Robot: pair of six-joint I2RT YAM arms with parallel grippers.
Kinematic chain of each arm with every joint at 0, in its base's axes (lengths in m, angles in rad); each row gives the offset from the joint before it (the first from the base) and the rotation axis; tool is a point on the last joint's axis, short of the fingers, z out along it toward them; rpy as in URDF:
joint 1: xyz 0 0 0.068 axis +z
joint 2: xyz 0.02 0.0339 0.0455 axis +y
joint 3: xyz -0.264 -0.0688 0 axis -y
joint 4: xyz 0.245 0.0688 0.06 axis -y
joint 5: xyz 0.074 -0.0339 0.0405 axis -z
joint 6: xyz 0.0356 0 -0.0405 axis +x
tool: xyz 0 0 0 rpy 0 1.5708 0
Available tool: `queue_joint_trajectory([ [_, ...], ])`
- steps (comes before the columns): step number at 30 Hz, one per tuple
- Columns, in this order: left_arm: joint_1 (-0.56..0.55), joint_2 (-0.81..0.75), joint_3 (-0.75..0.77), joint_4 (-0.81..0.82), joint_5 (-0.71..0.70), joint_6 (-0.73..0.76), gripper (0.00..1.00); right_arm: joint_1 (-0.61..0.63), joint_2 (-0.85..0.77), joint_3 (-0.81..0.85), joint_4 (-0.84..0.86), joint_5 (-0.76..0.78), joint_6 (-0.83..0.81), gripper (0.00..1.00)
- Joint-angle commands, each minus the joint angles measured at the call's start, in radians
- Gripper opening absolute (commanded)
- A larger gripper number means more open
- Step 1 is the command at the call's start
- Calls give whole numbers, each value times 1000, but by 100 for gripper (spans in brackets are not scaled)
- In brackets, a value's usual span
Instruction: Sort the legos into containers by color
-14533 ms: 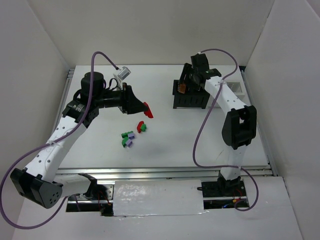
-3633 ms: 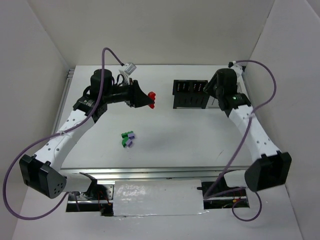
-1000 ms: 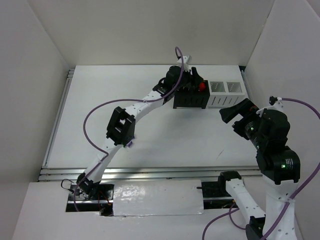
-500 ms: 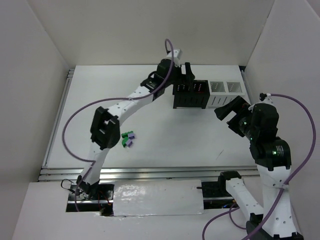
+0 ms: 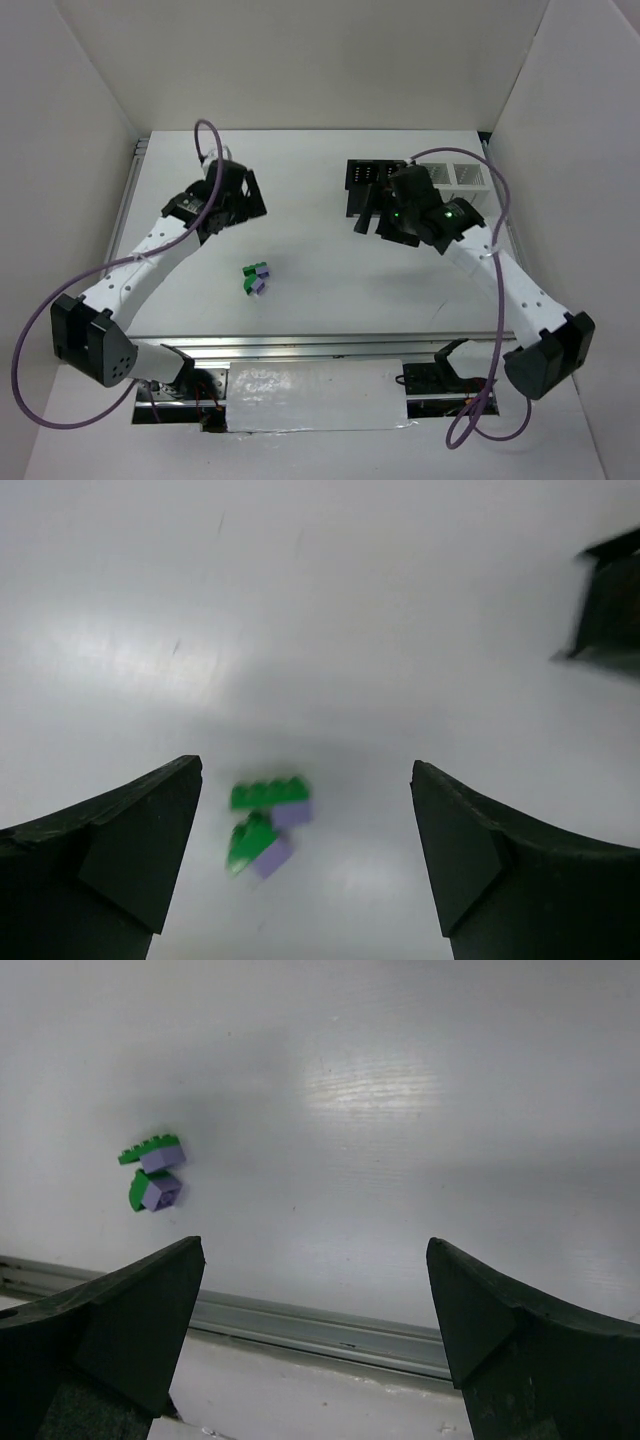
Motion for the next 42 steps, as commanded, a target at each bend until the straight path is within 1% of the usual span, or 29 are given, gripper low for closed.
queue_joint_trajectory([
  [1, -9, -67, -157, -141, 28, -50, 98, 74, 53, 57, 95, 17, 0, 100],
  [2, -8, -122, -230, -106, 56, -21, 96, 86, 68, 61, 110, 11, 3, 100],
  [5, -8, -189, -341, -83, 154, 33, 94, 103, 108, 75, 130, -29, -3, 99],
  [7, -6, -225, -392, -49, 235, 53, 92, 109, 114, 72, 135, -44, -14, 100],
  [10, -6, -255, -465, -35, 298, 75, 91, 115, 101, 40, 149, -60, -23, 100],
  [14, -6, -230, -554, 15, 407, 125, 90, 115, 64, -27, 184, -90, -23, 100],
  [15, -6, -190, -565, 44, 429, 137, 90, 115, 61, -50, 188, -95, -22, 99],
  [17, -8, -144, -558, 46, 456, 174, 89, 115, 56, -58, 190, -116, -23, 100],
  [18, -9, -107, -554, 49, 453, 180, 88, 114, 55, -58, 187, -121, -26, 100],
  [23, -9, -21, -510, 57, 423, 219, 87, 114, 39, -54, 193, -116, -45, 100],
  [29, -11, 40, -504, 68, 395, 240, 87, 114, 30, -61, 195, -129, -48, 100],
  [32, -11, 82, -492, 66, 392, 257, 85, 115, 21, -80, 208, -132, -46, 99],
  [35, -9, 128, -467, 60, 392, 273, 82, 114, 25, -83, 205, -136, -49, 100],
  [36, -9, 137, -456, 60, 394, 279, 73, 115, 27, -81, 207, -136, -49, 99],
  [39, -14, 153, -444, 62, 392, 280, 60, 114, 25, -78, 210, -133, -51, 100],
  [42, -29, 163, -438, 66, 392, 286, 60, 115, 30, -72, 212, -130, -55, 100],
])
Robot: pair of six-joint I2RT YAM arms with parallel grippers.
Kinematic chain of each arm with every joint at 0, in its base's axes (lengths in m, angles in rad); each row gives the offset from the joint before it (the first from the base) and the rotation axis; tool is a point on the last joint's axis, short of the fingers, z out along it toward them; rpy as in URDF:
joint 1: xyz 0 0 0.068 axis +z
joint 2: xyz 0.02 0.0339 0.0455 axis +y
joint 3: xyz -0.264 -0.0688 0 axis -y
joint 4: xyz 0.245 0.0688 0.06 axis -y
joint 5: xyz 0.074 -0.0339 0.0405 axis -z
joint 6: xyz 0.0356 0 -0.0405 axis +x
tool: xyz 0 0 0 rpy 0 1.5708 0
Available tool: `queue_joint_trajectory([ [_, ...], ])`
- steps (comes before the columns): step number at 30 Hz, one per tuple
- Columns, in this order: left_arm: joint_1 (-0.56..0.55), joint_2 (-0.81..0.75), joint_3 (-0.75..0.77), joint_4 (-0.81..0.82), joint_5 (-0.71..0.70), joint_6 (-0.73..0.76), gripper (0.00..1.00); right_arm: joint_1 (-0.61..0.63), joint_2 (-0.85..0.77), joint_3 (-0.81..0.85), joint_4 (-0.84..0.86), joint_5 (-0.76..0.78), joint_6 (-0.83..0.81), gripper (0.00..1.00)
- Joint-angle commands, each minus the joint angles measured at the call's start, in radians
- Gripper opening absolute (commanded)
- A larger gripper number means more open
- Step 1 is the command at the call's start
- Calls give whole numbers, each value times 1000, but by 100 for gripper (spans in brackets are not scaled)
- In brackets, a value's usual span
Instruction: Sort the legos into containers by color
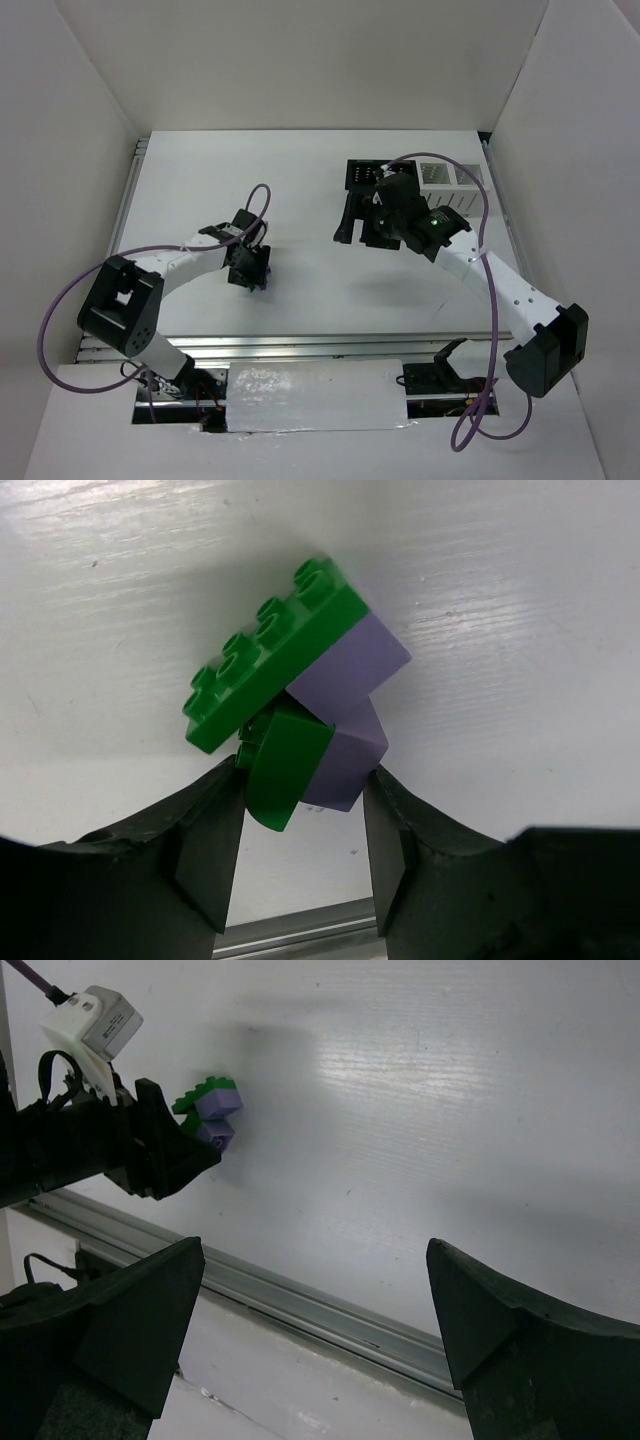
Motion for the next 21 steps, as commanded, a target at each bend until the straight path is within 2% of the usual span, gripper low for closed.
queue_joint_trajectory([
  [1, -22, 21, 33, 11, -1, 30, 57, 6, -19, 9, 41, 3, -25, 100],
  [2, -26, 28, 39, 6, -1, 32, 42, 6, -17, 9, 44, 3, -22, 100],
  [4, -48, 39, 46, 1, -1, 33, 31, 6, -10, 15, 42, -1, -24, 100],
  [5, -57, 44, 52, -2, -1, 30, 19, 6, -8, 16, 42, -1, -22, 100],
  [8, -92, 30, 62, -17, 1, 24, 5, -11, -7, 10, 51, -22, -15, 100],
  [11, -126, -14, 72, -29, 33, 13, 0, -51, -16, -3, 70, -79, 7, 100],
  [17, -193, -166, 88, 49, 139, 29, 0, -149, -50, -66, 163, -276, 82, 100],
  [21, -227, -264, 93, 135, 182, 30, 0, -154, -40, -76, 183, -315, 120, 100],
])
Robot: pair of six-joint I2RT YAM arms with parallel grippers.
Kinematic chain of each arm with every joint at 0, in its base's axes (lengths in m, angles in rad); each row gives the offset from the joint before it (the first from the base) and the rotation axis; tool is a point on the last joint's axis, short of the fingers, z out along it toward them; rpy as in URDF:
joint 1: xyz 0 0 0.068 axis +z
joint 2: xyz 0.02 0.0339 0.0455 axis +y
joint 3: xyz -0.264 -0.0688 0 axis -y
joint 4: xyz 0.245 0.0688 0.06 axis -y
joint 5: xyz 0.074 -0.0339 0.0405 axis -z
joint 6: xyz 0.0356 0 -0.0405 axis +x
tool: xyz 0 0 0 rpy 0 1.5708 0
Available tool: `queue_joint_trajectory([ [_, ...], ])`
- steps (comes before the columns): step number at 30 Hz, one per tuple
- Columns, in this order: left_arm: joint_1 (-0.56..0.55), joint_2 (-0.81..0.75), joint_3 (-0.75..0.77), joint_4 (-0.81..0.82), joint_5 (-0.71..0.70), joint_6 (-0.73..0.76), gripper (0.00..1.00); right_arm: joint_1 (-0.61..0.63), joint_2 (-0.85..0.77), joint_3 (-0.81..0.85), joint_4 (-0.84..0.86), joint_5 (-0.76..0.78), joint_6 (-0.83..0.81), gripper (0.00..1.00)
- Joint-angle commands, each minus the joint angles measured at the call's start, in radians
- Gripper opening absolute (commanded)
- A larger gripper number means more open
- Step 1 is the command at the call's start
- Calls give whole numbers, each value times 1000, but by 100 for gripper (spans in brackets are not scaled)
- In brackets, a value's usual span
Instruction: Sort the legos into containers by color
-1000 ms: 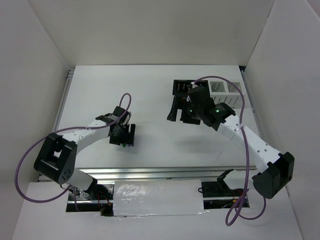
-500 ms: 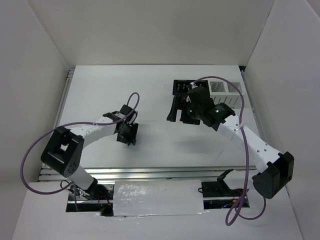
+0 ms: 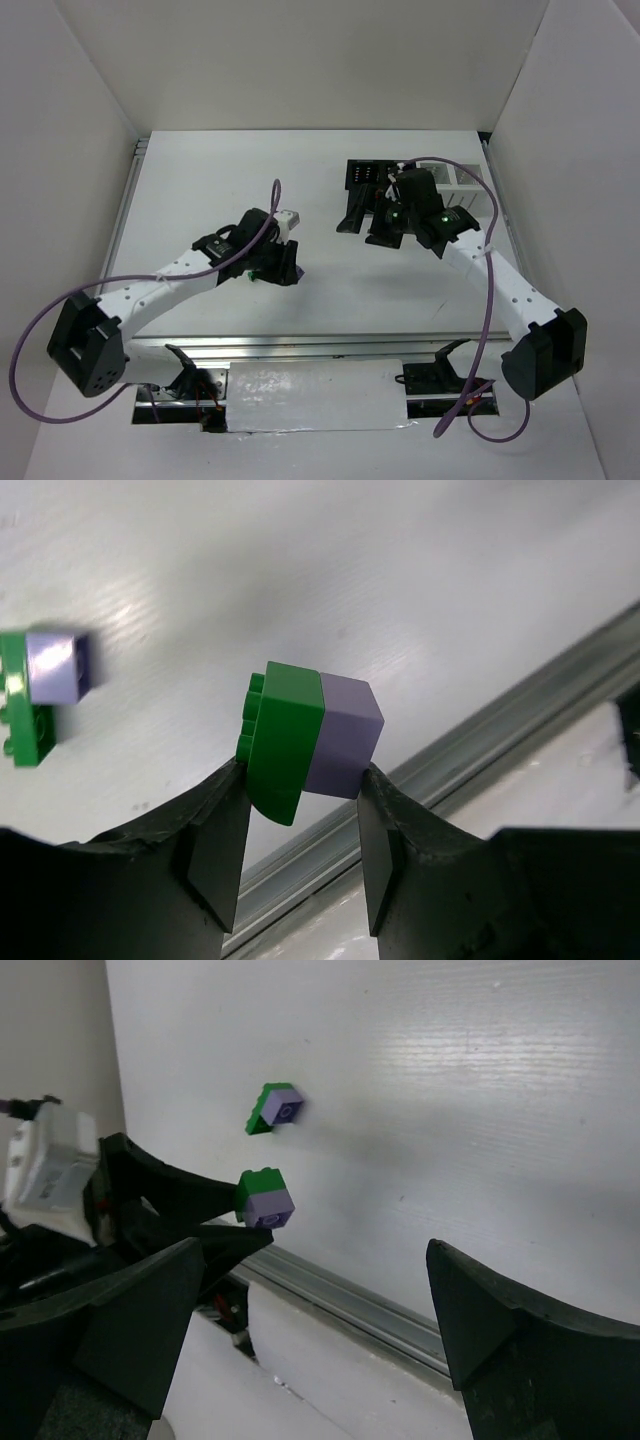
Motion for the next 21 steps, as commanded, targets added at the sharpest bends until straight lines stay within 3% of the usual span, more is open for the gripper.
queue_joint_trajectory([
  [1, -24, -79, 49, 117, 72, 22, 0, -3, -29, -12, 83, -92, 47, 100],
  [10, -53, -207, 53, 287, 106, 59, 0, -3, -90, -59, 158, -230, 169, 99],
  [21, -63, -194, 118, 324, 159, 122, 0, 11, -183, -70, 163, -238, 219, 97],
])
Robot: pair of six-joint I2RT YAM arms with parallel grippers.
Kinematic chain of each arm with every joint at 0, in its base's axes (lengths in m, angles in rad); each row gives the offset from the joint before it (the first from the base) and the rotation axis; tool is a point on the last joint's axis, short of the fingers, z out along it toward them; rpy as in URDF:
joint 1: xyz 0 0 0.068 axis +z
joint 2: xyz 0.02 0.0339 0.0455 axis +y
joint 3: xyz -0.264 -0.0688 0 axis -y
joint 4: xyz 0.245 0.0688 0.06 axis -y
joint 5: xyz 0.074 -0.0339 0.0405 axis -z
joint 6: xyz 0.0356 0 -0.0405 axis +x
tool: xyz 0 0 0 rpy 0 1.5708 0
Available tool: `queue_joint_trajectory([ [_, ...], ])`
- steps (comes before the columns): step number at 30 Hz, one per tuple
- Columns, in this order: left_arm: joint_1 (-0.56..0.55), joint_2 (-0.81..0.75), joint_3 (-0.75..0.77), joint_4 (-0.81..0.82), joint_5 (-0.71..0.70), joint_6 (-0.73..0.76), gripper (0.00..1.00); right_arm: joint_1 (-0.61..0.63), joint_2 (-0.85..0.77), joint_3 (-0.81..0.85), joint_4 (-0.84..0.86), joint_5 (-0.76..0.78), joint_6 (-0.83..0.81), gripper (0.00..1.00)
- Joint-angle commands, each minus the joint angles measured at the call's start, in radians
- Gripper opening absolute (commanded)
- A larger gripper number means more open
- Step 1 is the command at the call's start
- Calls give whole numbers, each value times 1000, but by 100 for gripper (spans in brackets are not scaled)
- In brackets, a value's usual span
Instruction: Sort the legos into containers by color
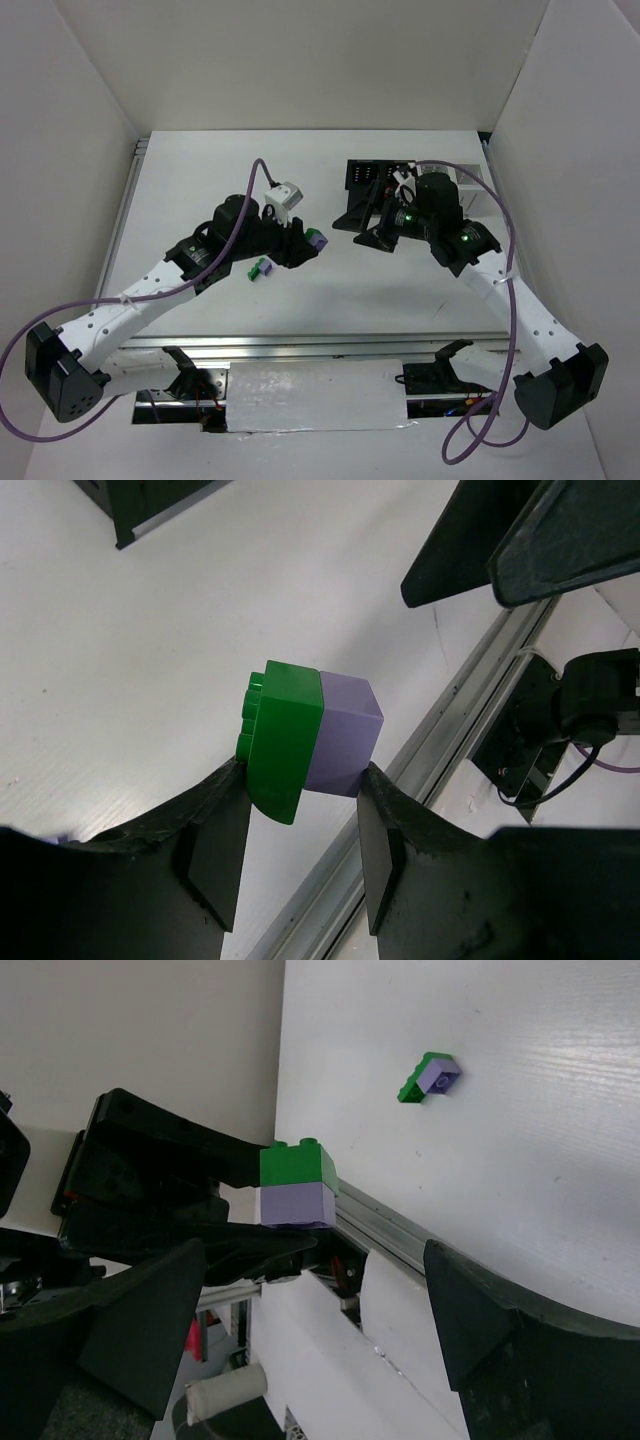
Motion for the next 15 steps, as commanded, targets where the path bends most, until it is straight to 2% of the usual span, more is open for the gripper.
queue_joint_trajectory([
  [1, -9, 2, 50, 66, 41, 42, 0, 11, -33, -19, 33, -14, 22, 96],
  [15, -38, 34, 65, 107, 87, 27, 0, 121, -17, -16, 30, 107, 8, 86],
])
